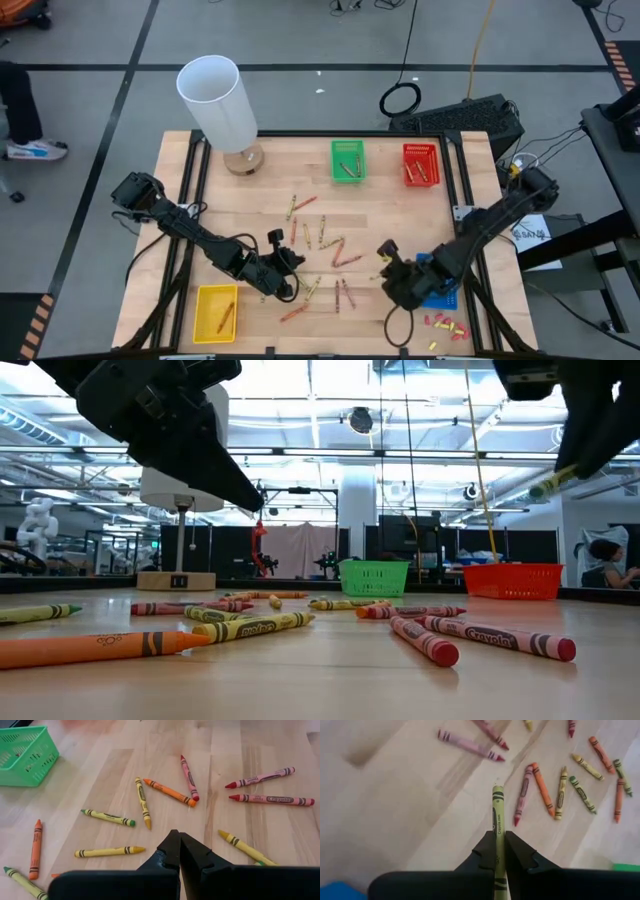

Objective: Sort crayons
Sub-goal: Put the green crayon into the red bin

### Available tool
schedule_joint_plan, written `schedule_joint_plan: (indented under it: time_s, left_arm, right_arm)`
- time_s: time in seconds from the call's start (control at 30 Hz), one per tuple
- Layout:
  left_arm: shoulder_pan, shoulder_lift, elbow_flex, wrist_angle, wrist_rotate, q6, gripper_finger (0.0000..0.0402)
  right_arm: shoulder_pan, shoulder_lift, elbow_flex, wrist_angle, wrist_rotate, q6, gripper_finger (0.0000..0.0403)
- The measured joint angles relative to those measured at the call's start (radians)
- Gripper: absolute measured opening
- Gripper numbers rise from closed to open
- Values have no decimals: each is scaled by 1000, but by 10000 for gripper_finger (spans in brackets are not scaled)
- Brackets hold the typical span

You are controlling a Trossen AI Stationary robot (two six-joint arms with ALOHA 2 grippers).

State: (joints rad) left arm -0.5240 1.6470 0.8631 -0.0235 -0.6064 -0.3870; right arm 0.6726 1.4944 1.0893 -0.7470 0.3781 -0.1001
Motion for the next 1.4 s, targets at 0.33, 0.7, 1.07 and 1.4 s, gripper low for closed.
schedule_joint_plan:
  time_s: [0.33,0.7,1.07,1.4]
  left_arm:
    - [0,0,0,0,0,0,7]
    - [0,0,0,0,0,1,7]
    - [0,0,0,0,0,0,7]
    - [0,0,0,0,0,0,7]
  right_arm:
    - [23,6,1,-40,149,-127,5]
    - [21,6,1,20,145,0,10]
    - [-10,9,1,323,151,445,13]
    - [-62,10,2,258,454,526,13]
